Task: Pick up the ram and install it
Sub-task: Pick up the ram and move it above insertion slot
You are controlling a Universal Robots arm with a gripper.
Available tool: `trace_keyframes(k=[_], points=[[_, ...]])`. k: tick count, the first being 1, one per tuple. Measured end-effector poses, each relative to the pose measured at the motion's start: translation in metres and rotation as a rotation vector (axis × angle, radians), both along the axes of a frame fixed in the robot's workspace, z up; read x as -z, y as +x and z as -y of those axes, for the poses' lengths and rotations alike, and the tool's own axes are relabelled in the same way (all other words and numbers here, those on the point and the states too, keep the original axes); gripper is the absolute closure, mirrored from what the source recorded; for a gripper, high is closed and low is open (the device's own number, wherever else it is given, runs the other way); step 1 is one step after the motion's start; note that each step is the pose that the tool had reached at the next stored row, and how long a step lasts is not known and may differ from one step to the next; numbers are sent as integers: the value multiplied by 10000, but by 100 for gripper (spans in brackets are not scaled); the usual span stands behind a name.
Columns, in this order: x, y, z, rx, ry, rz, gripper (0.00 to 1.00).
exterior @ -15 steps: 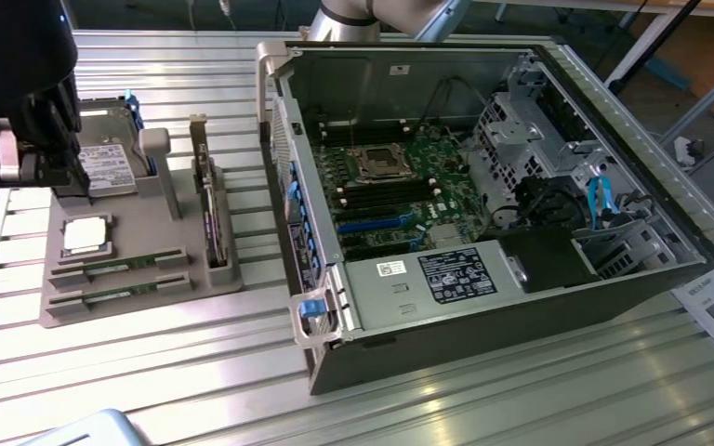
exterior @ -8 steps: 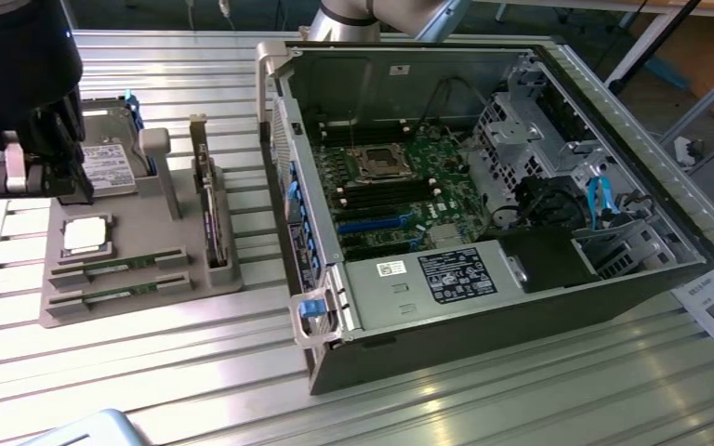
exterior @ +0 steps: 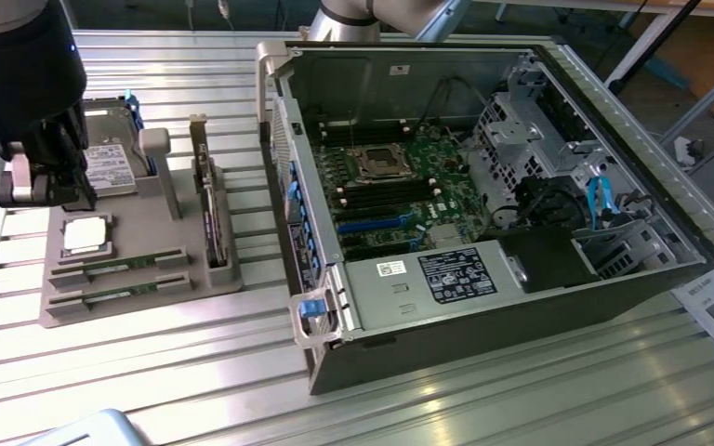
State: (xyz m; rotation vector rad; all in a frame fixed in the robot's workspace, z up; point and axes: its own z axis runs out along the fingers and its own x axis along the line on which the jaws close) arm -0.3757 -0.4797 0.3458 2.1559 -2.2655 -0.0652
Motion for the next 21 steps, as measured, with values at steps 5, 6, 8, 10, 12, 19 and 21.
trace_keyframes(k=[5,6,8,10,12,19,21], points=[[79,0,18,0,1,12,90],[97,0,21,0,0,13,90],[131,0,26,0,0,19,90],[162,0,31,-1,1,23,90],[226,0,43,0,1,30,90],[296,0,61,0,-1,34,90],[297,0,61,0,0,35,90]])
